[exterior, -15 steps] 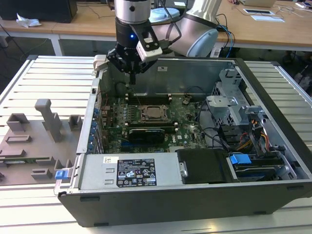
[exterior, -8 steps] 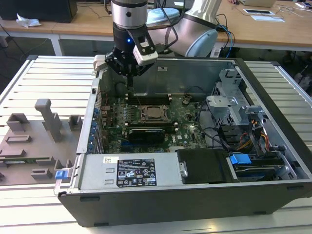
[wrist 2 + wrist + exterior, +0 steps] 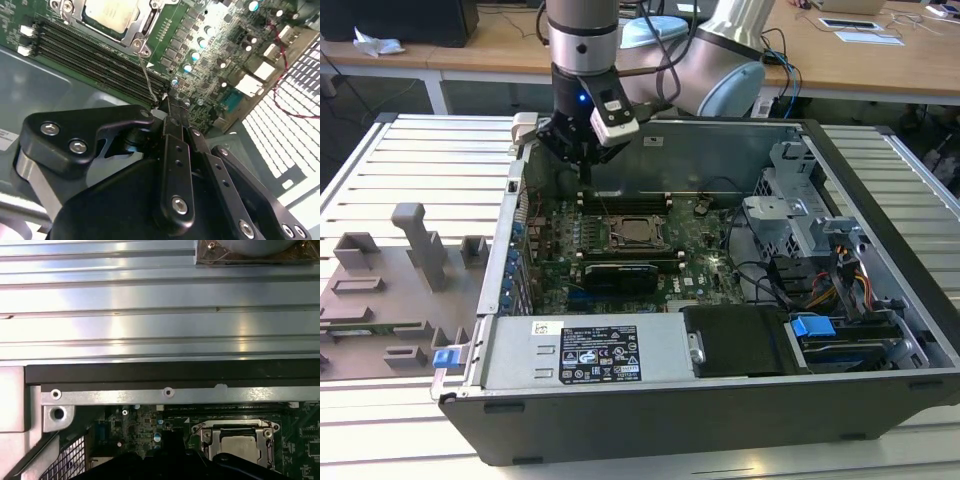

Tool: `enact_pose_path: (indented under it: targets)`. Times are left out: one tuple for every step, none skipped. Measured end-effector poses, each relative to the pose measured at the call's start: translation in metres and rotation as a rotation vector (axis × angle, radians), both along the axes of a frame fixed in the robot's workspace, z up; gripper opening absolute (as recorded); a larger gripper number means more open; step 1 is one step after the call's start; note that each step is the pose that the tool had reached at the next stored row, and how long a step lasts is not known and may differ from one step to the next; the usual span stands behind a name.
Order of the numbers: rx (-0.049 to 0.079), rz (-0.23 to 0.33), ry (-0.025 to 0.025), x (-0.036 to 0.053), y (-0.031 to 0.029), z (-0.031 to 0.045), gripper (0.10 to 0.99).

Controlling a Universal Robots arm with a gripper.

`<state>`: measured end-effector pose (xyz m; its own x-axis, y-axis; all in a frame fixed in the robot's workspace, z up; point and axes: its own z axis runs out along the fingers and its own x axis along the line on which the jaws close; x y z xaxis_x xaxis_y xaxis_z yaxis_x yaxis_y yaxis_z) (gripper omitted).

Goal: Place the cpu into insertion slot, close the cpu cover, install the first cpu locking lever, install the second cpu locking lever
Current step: 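Install the first cpu locking lever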

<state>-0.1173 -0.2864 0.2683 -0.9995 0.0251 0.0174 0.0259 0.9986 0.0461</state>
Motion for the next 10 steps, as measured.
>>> enact_pose_path:
  targets:
    - [0.0, 0.0, 0.0, 0.0001, 0.0, -0.0019, 0.106]
    - [0.0, 0.0, 0.0, 0.0007, 0.0, -0.0032, 0.106]
    - [0.0, 0.0, 0.0001, 0.0019, 0.0001, -0.004, 0.106]
    - [0.0, 0.0, 0.0, 0.0046, 0.0001, -0.005, 0.106]
    - [0.0, 0.0, 0.0, 0.0067, 0.0001, -0.0054, 0.106]
    - [0.0, 0.0, 0.0, 0.0103, 0.0002, -0.0058, 0.106]
    - [0.0, 0.0, 0.0, 0.0139, 0.0002, -0.0059, 0.106]
    - [0.0, 0.0, 0.0, 0.0189, 0.0002, -0.0061, 0.106]
    - [0.0, 0.0, 0.0002, 0.0237, 0.0002, -0.0061, 0.106]
    - [0.0, 0.0, 0.0006, 0.0305, 0.0002, -0.0062, 0.106]
